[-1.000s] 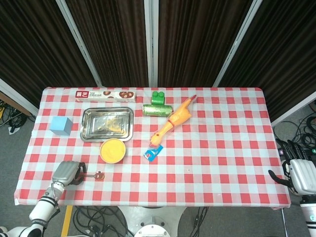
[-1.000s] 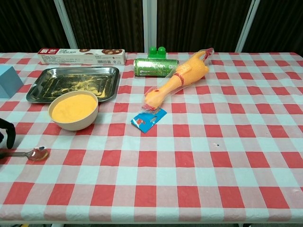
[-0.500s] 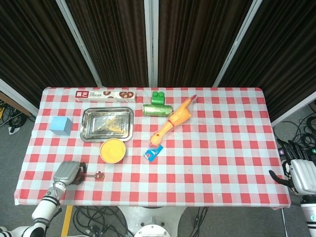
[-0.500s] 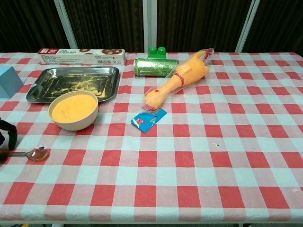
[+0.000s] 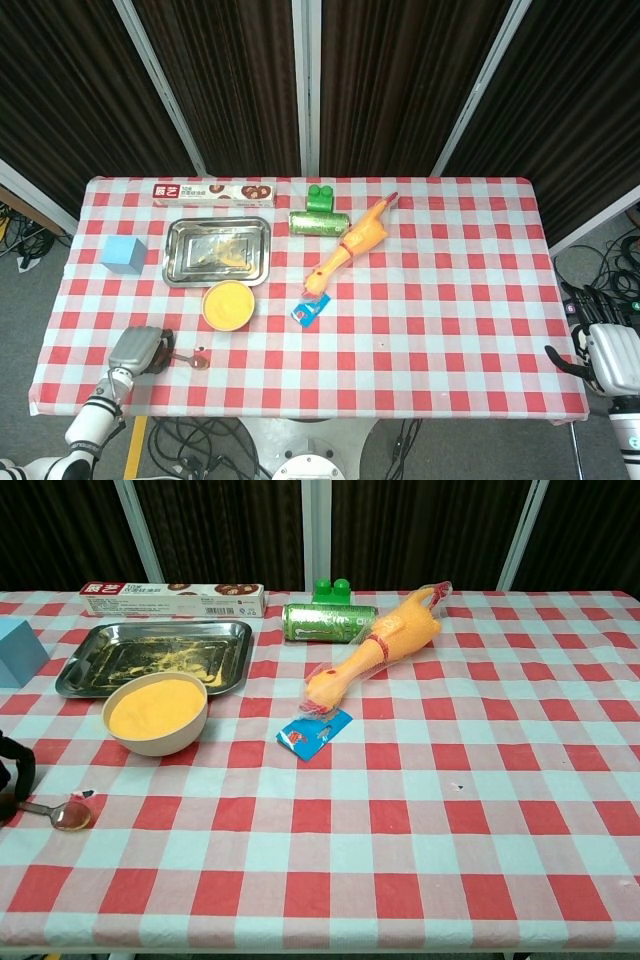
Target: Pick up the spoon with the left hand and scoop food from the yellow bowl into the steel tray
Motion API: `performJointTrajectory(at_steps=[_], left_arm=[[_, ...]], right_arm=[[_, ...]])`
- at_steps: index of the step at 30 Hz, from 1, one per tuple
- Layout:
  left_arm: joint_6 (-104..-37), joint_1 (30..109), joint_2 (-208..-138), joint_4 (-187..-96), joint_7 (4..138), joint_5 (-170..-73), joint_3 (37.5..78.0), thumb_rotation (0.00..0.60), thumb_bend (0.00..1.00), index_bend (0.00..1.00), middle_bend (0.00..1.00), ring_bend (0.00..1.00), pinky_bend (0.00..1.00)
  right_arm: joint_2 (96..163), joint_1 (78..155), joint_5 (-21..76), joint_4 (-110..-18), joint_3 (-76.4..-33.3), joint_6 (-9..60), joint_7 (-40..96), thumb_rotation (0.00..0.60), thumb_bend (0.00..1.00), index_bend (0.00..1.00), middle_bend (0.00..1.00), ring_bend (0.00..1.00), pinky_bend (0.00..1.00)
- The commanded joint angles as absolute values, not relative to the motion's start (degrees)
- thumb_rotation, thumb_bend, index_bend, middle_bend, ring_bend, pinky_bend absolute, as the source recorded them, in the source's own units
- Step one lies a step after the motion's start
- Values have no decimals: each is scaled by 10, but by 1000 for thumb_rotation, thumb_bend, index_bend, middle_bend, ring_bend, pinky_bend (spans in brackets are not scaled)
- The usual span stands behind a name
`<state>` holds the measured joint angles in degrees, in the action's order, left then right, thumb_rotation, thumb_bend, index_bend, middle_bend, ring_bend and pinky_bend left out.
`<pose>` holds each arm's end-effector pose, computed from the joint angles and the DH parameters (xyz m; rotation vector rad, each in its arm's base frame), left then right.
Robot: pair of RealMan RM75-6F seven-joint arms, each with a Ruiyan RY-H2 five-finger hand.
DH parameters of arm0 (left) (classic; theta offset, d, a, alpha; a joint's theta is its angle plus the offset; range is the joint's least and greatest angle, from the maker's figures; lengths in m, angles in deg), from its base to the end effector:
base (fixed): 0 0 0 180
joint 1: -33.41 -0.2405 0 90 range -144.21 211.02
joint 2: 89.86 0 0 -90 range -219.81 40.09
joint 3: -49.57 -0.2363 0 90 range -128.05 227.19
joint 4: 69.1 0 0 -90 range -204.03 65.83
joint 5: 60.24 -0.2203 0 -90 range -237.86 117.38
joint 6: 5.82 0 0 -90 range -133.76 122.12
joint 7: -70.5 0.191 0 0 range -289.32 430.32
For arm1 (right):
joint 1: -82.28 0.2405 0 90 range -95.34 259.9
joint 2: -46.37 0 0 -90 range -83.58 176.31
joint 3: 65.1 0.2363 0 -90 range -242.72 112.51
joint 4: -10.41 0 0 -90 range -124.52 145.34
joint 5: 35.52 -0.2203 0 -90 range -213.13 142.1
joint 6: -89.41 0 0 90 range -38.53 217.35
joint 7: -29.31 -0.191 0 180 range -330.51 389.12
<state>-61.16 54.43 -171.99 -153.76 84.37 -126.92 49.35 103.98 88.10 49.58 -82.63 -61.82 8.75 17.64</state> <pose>-0.2939 0.2662 -0.0337 -1.7186 -1.2453 -0.5547 -0.3086 -0.2344 0.1654 1.3671 -1.0283 0.9474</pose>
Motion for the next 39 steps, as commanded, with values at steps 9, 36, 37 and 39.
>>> performJointTrajectory(at_steps=[9,36,37,39], left_arm=[[-651,550,-1660,-1583,871,-1295,504,600,412,637,879,847,942],[-604,734,-1670,-1571,1164,-1165,569,600,455,636,880,849,942],[-607,737,-1676,-1569,1175,-1156,569,600,455,636,881,849,942],[-618,746,-1685,-1568,1204,-1137,568,600,457,636,881,851,943]], right_arm=[[1037,878,500,-825,-618,81,172,600,172,0,112,0,35],[1006,884,516,-842,-610,66,189,600,172,0,118,0,35],[1006,884,515,-842,-610,66,189,600,172,0,118,0,35],[1006,885,515,-843,-610,68,190,600,172,0,118,0,35]])
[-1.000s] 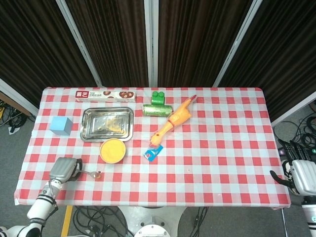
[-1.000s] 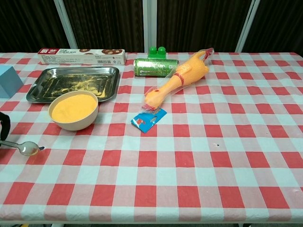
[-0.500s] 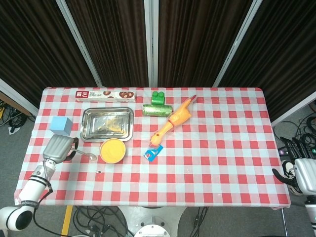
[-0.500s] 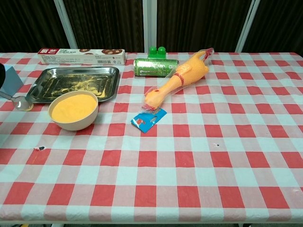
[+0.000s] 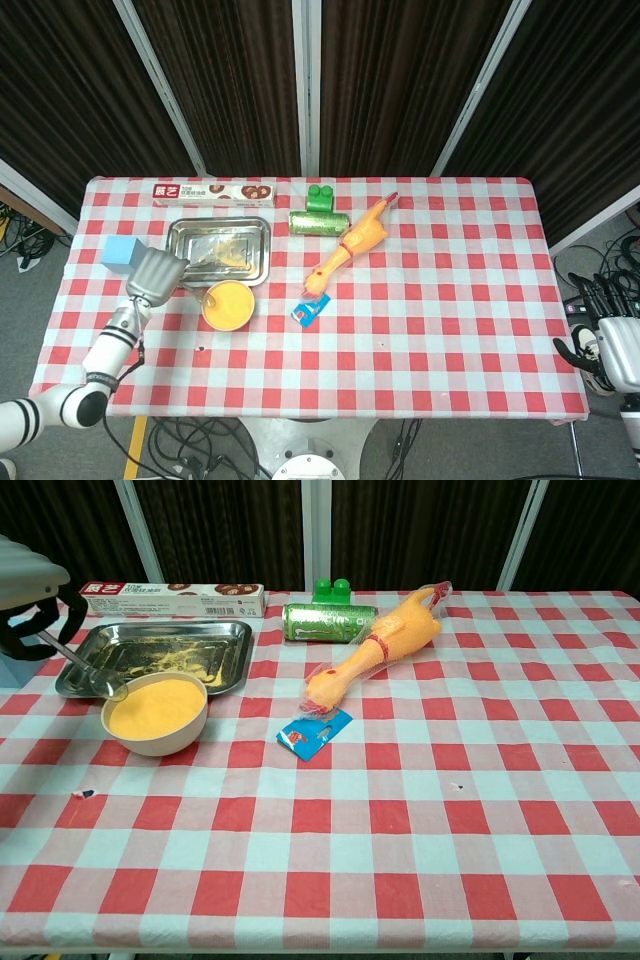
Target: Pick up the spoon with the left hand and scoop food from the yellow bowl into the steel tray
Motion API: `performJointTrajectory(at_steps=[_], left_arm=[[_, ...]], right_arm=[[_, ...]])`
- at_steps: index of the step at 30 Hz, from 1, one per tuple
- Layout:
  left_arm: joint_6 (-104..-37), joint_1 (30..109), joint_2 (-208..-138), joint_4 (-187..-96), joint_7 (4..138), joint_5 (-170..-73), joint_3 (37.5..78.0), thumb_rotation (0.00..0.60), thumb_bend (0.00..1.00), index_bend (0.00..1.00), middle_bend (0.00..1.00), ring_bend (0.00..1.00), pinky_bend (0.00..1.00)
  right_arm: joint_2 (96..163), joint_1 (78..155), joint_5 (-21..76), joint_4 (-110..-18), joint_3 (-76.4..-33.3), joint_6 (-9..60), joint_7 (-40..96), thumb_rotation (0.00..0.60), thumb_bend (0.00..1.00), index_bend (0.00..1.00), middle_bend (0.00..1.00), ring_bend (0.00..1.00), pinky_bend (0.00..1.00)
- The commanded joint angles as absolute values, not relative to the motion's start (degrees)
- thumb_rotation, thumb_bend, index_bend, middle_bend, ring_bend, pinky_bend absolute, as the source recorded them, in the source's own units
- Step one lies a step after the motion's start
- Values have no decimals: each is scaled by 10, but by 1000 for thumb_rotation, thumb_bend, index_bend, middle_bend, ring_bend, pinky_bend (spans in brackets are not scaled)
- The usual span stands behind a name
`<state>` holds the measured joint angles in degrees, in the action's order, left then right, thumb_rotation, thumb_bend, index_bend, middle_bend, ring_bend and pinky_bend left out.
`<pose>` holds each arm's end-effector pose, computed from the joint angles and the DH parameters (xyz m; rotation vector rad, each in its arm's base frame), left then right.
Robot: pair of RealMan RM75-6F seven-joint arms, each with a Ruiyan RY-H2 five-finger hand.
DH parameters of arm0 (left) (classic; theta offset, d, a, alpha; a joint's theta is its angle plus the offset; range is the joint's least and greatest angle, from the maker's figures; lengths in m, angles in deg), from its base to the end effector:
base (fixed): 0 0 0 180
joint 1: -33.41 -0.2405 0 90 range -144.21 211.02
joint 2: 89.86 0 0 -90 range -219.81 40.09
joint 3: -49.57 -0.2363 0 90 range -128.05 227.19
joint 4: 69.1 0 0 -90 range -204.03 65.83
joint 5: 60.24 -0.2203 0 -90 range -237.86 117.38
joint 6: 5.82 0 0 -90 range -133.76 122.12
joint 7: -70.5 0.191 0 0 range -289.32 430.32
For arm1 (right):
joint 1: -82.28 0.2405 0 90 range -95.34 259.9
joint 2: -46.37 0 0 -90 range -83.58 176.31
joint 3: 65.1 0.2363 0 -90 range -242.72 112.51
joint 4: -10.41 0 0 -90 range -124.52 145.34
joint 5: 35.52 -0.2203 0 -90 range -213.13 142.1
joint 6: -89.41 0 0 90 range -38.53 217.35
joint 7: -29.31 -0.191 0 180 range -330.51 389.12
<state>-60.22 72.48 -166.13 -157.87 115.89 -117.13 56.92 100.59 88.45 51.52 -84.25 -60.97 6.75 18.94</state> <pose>-0.1968 0.3803 0.0170 -1.8815 -0.5588 -0.4376 -0.2942 -0.2393 0.1858 1.4018 -0.9315 0.9622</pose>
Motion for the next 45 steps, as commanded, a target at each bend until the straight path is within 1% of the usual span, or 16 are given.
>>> performJointTrajectory(at_steps=[1,6,10,18,22,25,29,30,32,37,42,45], left_arm=[[-622,750,-1689,-1567,1216,-1131,566,600,458,636,882,851,943],[-648,767,-1705,-1579,1264,-1094,567,600,458,637,885,856,944],[-655,778,-1709,-1587,1286,-1077,563,600,459,637,888,857,944],[-658,788,-1713,-1597,1288,-1052,553,600,461,634,888,857,944],[-656,794,-1720,-1597,1285,-1046,548,600,461,603,887,857,944],[-653,798,-1723,-1600,1284,-1041,545,600,458,548,885,857,944],[-654,806,-1718,-1612,1292,-1024,541,600,452,362,876,856,944],[-656,807,-1714,-1619,1293,-1021,539,600,451,327,874,856,944],[-663,808,-1704,-1636,1294,-1022,536,600,451,294,872,856,944],[-670,804,-1682,-1655,1267,-1052,532,600,442,291,871,855,944],[-657,801,-1698,-1612,1226,-1095,522,600,365,395,879,855,944],[-639,803,-1708,-1593,1213,-1095,517,600,355,422,881,855,944]], right_arm=[[1006,886,514,-843,-609,69,190,600,172,0,118,0,35],[1007,888,512,-842,-609,73,188,600,172,0,118,0,35],[1008,888,510,-839,-609,74,185,600,172,0,118,0,35],[1009,885,509,-833,-611,73,178,600,172,0,119,0,35],[1011,884,509,-830,-612,73,173,600,172,0,119,0,35],[1010,883,508,-828,-612,71,172,600,172,0,119,0,35],[1009,881,508,-828,-612,68,171,600,172,0,119,0,35],[1009,881,507,-828,-612,67,171,600,172,0,119,0,35],[1009,880,506,-828,-611,67,170,600,172,0,120,0,35],[1010,880,507,-827,-611,65,170,600,173,0,119,0,35],[1010,880,508,-827,-611,66,168,600,171,0,120,0,35],[1009,879,507,-827,-611,65,168,600,173,0,119,0,35]])
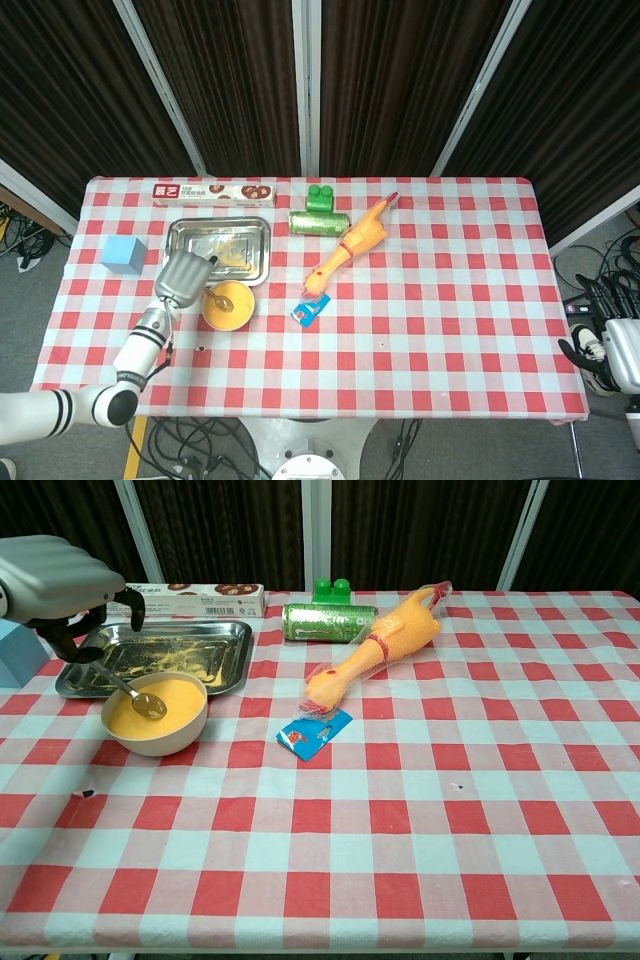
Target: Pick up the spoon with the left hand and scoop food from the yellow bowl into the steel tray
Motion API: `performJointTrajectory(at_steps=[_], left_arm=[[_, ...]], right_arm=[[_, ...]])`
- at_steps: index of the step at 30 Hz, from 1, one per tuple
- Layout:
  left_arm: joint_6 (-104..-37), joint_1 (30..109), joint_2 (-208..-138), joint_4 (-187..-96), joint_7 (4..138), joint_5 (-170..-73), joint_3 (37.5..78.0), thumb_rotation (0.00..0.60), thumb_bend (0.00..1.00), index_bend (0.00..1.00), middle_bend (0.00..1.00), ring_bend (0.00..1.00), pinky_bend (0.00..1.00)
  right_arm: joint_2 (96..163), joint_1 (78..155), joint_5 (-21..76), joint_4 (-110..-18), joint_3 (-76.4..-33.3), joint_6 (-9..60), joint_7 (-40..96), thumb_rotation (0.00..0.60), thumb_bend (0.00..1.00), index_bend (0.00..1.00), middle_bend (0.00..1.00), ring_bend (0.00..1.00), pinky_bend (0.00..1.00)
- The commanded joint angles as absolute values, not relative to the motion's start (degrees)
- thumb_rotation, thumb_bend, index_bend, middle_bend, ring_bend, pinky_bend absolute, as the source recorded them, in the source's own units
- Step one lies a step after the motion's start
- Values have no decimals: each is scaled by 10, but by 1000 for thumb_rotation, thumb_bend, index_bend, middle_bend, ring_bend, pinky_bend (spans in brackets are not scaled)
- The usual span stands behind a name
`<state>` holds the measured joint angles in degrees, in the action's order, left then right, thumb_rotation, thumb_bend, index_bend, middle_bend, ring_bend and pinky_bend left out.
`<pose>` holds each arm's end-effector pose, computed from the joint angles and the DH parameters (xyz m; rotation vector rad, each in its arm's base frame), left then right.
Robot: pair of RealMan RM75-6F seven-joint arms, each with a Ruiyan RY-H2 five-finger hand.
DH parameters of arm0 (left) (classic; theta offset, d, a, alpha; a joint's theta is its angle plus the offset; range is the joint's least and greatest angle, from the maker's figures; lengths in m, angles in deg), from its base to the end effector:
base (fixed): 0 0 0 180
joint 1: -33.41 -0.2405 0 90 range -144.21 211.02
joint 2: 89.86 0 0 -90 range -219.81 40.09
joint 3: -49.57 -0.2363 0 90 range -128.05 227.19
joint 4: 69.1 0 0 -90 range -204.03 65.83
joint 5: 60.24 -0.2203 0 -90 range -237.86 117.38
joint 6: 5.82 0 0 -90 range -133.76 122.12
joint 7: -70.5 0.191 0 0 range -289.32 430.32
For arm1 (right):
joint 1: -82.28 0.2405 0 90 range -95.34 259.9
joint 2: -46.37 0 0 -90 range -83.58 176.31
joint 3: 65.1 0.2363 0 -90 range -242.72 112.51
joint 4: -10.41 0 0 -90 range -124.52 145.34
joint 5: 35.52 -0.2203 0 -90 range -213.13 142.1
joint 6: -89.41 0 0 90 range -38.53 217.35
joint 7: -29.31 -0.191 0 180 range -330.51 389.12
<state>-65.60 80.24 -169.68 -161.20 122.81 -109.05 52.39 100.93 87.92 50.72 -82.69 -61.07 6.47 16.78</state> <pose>-0.1604 0.3754 -0.0094 -1.9271 -0.5021 -0.4203 -0.3036 -0.2368 0.1895 1.3720 -0.9513 0.9643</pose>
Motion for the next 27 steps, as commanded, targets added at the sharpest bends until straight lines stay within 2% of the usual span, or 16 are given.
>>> performJointTrajectory(at_steps=[1,11,19,23,27], left_arm=[[-635,804,-1711,-1587,1212,-1095,515,600,354,431,881,855,944],[-619,807,-1723,-1559,1200,-1088,507,600,348,492,883,855,944],[-617,806,-1733,-1540,1185,-1091,507,600,280,552,890,865,944],[-610,808,-1734,-1534,1182,-1087,507,600,285,554,890,866,944],[-606,809,-1736,-1528,1178,-1087,507,600,333,560,890,866,944]], right_arm=[[1008,879,507,-827,-611,65,168,600,172,0,119,0,35],[1008,878,505,-830,-610,65,170,600,172,0,119,0,35],[1007,876,505,-833,-611,62,173,600,171,0,119,0,35],[1006,874,505,-834,-611,60,173,600,171,0,120,0,35],[1007,872,504,-835,-611,59,174,600,171,0,120,0,35]])
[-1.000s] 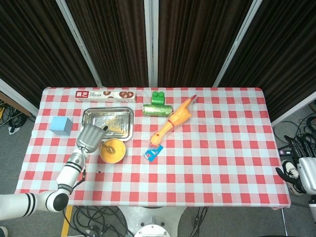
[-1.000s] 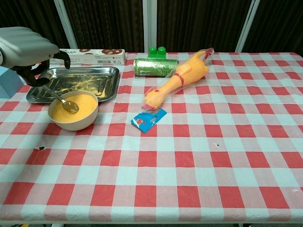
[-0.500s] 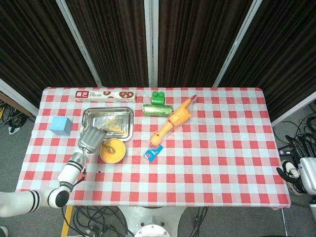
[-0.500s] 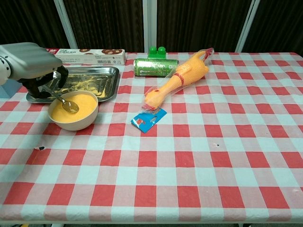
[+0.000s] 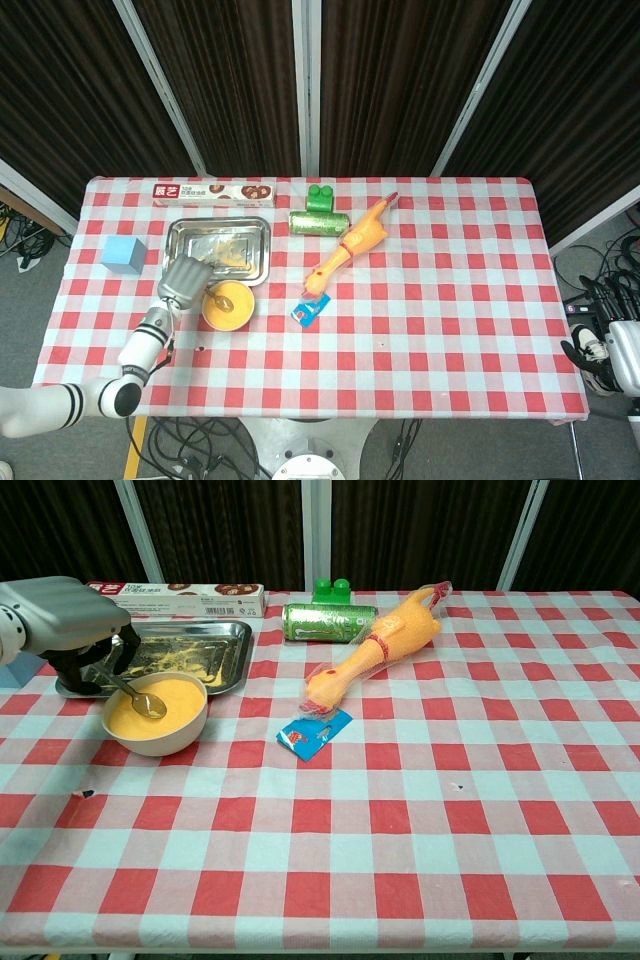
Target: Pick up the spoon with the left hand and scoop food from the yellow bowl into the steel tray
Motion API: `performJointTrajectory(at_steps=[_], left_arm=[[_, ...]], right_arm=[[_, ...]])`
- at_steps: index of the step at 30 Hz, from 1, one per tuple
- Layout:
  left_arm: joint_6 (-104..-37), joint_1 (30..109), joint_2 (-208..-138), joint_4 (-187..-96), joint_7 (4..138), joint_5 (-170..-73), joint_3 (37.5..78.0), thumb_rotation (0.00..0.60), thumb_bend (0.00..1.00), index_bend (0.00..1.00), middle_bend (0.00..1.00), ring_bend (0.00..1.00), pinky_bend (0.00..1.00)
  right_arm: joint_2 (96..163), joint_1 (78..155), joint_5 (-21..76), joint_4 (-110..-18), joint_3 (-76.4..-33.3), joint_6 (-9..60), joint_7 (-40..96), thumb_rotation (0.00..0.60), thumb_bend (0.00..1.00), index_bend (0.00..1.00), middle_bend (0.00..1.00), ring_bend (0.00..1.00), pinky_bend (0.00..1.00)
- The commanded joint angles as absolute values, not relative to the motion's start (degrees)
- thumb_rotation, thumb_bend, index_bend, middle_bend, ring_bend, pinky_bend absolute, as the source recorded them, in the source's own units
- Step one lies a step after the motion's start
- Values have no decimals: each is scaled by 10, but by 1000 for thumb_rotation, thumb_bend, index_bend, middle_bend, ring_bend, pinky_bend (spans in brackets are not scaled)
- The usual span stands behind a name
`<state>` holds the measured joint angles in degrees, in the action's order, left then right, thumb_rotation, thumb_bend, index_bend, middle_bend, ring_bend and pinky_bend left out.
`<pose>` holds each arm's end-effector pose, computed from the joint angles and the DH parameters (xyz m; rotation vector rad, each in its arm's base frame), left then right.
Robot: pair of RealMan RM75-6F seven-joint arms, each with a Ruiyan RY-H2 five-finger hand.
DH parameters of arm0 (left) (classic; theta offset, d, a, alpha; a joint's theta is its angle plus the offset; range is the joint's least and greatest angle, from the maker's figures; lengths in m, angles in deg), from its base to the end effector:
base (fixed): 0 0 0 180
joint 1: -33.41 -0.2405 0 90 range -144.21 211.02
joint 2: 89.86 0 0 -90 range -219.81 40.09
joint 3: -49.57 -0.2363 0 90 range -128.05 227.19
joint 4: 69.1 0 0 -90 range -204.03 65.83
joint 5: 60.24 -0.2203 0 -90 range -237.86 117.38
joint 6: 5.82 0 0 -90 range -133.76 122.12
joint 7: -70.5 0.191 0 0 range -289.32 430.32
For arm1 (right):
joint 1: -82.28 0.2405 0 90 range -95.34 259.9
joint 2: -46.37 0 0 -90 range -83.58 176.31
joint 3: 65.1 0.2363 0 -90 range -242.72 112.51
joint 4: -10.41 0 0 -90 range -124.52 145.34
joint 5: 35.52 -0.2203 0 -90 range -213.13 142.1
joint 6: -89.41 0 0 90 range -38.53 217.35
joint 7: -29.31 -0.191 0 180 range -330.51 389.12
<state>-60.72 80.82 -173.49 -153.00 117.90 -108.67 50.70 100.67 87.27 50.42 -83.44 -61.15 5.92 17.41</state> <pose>-0.1848 0.3831 -0.0309 -1.9587 -0.5634 -0.3768 -0.3039 -0.2329 0.1910 1.3592 -0.9512 0.9579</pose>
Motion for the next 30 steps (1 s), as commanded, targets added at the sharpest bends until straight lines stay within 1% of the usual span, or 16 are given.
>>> performJointTrajectory(at_steps=[1,5,10,18,23,26,30], left_arm=[[-605,809,-1736,-1527,1177,-1087,506,600,341,561,890,866,944],[-602,810,-1739,-1522,1174,-1088,506,600,366,567,891,866,944],[-602,812,-1742,-1518,1175,-1088,506,600,366,569,891,866,944],[-601,811,-1744,-1513,1170,-1092,504,600,367,604,895,867,944],[-604,809,-1742,-1515,1167,-1096,503,600,385,617,897,868,944],[-613,808,-1736,-1524,1167,-1102,505,600,392,618,897,869,944],[-643,809,-1725,-1545,1197,-1108,506,600,394,632,897,869,944]], right_arm=[[1007,872,504,-835,-612,59,175,600,170,0,120,0,35],[1006,872,503,-836,-611,59,175,600,171,0,120,0,35],[1006,871,502,-835,-611,59,175,600,171,0,120,0,35],[1007,871,501,-835,-611,60,175,600,170,0,119,0,35],[1006,870,501,-836,-610,58,176,600,157,0,120,0,35],[1006,870,502,-836,-610,57,176,600,157,0,120,0,35],[1006,870,505,-836,-610,57,175,600,157,0,120,0,35]])
